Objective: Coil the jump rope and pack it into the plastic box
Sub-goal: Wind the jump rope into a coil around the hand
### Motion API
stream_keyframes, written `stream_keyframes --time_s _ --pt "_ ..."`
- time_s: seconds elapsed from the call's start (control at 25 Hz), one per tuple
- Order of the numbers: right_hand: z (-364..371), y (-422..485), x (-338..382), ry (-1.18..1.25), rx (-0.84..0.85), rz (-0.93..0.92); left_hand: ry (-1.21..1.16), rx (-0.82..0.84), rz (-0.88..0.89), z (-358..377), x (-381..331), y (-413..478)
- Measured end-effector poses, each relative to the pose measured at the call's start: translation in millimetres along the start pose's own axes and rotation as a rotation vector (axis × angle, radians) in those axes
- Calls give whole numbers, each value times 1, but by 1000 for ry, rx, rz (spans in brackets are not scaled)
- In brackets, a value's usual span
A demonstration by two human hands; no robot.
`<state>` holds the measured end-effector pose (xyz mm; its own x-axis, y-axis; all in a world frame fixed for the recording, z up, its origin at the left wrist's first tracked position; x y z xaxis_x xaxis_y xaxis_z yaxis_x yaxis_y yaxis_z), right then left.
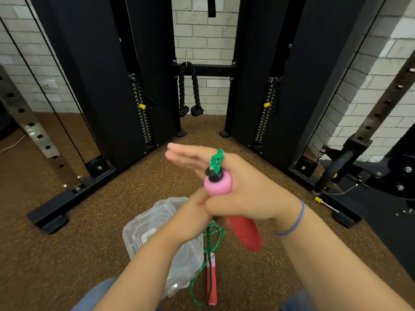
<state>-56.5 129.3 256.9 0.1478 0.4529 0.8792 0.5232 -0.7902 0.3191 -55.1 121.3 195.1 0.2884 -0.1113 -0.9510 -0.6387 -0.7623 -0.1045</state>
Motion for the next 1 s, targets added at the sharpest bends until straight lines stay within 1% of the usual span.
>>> stream_keyframes --time_s 0.16,0.24,0.36,0.48,0.56,0.72,0.8,0.92,1.0 --pt "-29 -8 -16 30 -117 32 69 4 87 -8 -2 1" --pt "-44 -14 -24 30 -156 68 104 11 100 -13 3 3" --pt "-52 -24 -41 71 -140 143 168 7 80 -20 8 2" --pt "-45 -35 -65 143 -107 217 206 -21 116 -26 2 -3" --pt "-36 -40 -77 199 -64 250 208 -47 156 -28 -4 -7" --pt "-7 -54 -95 187 71 348 244 -104 217 -35 -13 -12" --pt "13 -61 -107 260 133 405 272 -142 245 -40 -17 -15" --pt "46 -76 -122 356 305 531 300 -199 263 -47 -18 -17" --pt "62 -81 -121 441 392 573 307 -225 252 -49 -11 -15"
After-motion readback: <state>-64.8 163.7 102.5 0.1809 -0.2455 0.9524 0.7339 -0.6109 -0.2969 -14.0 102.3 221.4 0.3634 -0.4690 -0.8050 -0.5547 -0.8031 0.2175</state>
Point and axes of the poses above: each hand's wrist, its own y-axis towards the middle knuckle, its own z-axis out of the palm, x = y × z, the point moved 10 cm from there along y, towards the middle knuckle, and after that the axes turned 7 degrees about -z, right-handed, at the moved point
